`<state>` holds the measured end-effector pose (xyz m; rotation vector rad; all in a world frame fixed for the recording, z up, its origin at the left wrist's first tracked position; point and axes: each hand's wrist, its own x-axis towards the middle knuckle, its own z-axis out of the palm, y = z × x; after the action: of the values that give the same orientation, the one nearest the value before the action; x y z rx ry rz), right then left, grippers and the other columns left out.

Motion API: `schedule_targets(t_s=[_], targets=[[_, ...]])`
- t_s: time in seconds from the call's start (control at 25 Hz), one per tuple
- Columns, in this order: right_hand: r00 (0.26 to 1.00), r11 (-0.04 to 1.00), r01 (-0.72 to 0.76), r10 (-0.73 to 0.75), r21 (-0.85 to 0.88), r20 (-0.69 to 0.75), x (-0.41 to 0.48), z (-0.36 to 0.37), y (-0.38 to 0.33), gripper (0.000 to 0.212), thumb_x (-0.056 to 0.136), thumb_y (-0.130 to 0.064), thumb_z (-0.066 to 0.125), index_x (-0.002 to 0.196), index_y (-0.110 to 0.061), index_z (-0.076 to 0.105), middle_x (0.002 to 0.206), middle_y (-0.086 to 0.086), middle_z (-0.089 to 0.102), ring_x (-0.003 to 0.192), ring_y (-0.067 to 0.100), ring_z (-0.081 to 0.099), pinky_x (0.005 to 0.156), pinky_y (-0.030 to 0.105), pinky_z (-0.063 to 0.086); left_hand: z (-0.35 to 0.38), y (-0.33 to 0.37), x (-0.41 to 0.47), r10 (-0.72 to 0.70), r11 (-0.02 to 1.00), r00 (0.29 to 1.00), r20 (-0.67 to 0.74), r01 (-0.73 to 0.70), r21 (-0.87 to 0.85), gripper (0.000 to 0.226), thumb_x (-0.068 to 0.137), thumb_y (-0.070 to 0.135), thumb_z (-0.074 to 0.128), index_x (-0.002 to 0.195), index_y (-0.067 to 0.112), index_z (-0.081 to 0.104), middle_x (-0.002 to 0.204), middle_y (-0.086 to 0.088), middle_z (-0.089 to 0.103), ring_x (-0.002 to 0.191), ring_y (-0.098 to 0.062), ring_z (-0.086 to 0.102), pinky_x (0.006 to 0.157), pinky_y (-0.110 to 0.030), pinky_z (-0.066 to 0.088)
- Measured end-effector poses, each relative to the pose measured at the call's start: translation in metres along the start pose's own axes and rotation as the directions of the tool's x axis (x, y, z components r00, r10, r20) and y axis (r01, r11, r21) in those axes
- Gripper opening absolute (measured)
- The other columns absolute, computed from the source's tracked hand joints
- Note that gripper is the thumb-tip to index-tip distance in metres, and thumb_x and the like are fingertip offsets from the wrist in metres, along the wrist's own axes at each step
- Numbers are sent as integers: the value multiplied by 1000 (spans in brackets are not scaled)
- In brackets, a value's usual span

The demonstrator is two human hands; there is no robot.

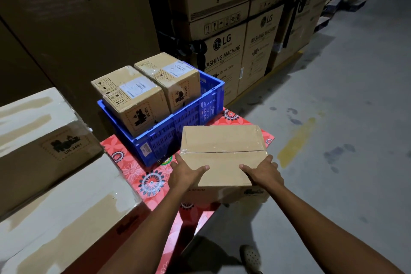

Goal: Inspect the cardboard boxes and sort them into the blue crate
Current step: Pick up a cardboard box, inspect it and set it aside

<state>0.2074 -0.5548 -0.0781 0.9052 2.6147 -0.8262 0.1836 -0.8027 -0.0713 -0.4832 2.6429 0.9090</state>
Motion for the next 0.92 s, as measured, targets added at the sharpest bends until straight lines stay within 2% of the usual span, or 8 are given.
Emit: schedule_targets(t_s=[0.16,0.24,0.36,0.44,0.56,0.76,0.92], targets=[[999,1000,7,-7,-15,38,6,-6,-1,127,76,-79,67,161,-6,6,161,24,27,141,44,41,108,51,42,-6,3,7,62,998,998,32,-63,22,133,75,67,75,161,15,-13,167,-18,8,149,-41,27,114,-53,38],[999,999,36,-36,8,7,16,-11,-7,119,80,-80,61,159,-4,15,158,24,31,139,44,43,108,52,43,-11,12,16,104,994,994,39,-104,-13,133,78,67,73,160,11,-15,166,-17,10,148,-40,27,115,-52,37],[994,990,113,-113,80,-6,39,-21,-24,97,87,-77,54,149,-3,38,150,24,45,133,43,48,103,49,48,-16,31,32,78,989,996,-37,-81,-122,119,87,66,64,161,5,-5,165,-17,21,145,-39,35,112,-47,38],[993,989,120,-121,81,10,56,-26,-35,94,88,-76,53,146,-3,43,150,24,48,134,44,47,103,49,48,-14,42,42,24,991,996,-89,-36,-131,111,87,67,61,161,5,6,162,-16,27,144,-38,36,111,-47,39],[997,996,72,-72,46,7,80,-35,-47,99,88,-78,51,151,-3,35,157,25,37,138,44,45,106,51,45,-2,57,56,-48,991,994,-102,34,-129,98,83,70,61,152,9,27,150,-17,34,136,-38,39,106,-50,42],[999,999,33,-33,31,-4,121,-51,-68,105,85,-80,54,153,-4,29,154,23,38,136,42,46,104,48,44,7,103,87,-226,967,962,-155,202,-157,109,72,77,67,147,9,28,149,-16,38,132,-39,45,101,-54,44],[999,999,29,-29,35,-15,150,-55,-85,111,81,-79,61,156,-7,23,153,21,41,136,40,48,103,47,45,18,117,104,-201,979,956,-214,200,-29,106,73,82,62,147,12,32,149,-15,39,130,-40,49,95,-50,48]])
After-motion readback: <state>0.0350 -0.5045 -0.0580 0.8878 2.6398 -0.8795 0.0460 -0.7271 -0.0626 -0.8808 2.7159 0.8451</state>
